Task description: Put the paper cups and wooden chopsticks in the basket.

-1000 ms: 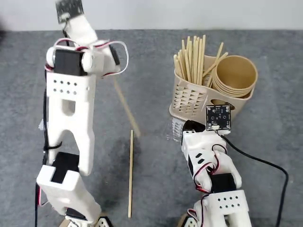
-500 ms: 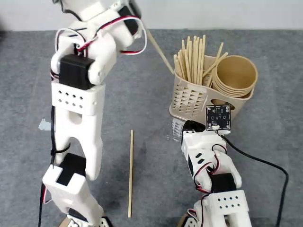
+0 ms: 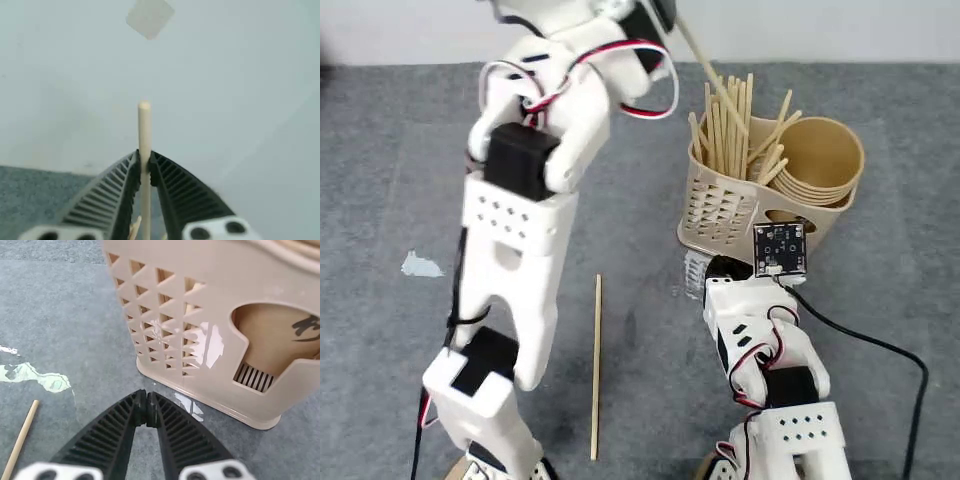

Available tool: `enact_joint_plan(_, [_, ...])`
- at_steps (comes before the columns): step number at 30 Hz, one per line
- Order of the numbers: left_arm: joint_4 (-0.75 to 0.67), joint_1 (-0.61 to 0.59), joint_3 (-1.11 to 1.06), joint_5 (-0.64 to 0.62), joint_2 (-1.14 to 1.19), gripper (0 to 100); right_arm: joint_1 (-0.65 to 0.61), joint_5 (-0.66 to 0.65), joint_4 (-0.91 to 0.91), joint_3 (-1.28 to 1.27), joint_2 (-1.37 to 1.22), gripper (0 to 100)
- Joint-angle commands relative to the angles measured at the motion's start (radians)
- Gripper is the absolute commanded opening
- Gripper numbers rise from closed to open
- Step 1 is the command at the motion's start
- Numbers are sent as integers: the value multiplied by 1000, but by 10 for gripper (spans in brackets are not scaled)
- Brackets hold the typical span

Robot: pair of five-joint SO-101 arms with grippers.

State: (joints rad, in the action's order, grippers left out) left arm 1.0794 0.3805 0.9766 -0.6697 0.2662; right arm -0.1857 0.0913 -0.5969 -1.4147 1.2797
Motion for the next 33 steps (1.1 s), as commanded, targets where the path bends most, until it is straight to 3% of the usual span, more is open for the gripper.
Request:
enact_joint_plan(1, [-25,12,-30,48,14,13,-8,-12,-5,8,27,9])
enact_joint_plan(6, [-17,15,-59,112,38,13,-8,-12,-5,8,27,9])
enact_joint_plan(11, [130,55,-64,153,41,32,-8,-12,-1,8,27,9])
enact_joint_plan(18, [247,84,-33,135,31,259,-8,-12,1,8,27,9])
enact_joint_plan(22, [322,64,65,127,31,261,-8,-12,-2,8,27,9])
enact_joint_plan(29, [666,-29,295,126,32,261,-10,-12,-4,8,27,9])
enact_joint_plan(31, [677,-91,306,118,31,246,-10,-11,-4,8,27,9])
enact_joint_plan(33, [678,-181,309,87,23,170,-24,-11,-5,8,27,9])
